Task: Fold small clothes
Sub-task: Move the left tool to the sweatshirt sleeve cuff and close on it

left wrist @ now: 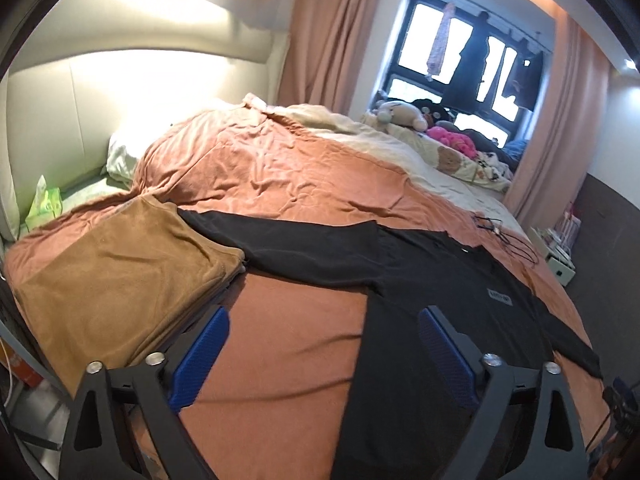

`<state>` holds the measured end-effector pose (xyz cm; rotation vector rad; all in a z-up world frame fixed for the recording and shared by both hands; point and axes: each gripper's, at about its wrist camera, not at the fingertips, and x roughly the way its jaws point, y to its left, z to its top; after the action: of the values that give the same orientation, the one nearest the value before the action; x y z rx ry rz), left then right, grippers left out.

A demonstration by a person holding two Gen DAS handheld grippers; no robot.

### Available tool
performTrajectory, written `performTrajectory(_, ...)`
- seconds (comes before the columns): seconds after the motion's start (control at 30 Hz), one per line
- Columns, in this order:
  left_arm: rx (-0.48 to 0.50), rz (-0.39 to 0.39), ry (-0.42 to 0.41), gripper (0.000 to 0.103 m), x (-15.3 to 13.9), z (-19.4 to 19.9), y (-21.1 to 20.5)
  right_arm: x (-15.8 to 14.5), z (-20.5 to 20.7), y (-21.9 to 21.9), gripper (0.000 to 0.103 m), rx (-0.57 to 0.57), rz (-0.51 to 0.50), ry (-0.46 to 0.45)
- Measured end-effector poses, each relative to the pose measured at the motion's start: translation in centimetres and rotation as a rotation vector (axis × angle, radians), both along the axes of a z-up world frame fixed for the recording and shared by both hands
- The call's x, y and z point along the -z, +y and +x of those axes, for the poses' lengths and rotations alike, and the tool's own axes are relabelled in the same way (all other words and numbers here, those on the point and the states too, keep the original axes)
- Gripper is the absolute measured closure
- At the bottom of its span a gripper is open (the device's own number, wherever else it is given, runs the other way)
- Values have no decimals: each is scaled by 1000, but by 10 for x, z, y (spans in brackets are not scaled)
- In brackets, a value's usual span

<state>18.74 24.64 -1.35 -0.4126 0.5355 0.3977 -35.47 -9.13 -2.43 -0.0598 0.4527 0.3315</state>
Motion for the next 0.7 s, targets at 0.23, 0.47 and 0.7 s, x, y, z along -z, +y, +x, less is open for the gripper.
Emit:
performTrajectory(0.23,-32,-80,20,24,16,38,40,-1,38,15,0,-33,-40,39)
performTrajectory(0.47,-79,-144,60,38,30,76,78,-6,92,34,0,-61,-23,131)
performTrajectory(0.7,-148,-182,82,42,33,104,129,-7,142,48,0,-81,3,175)
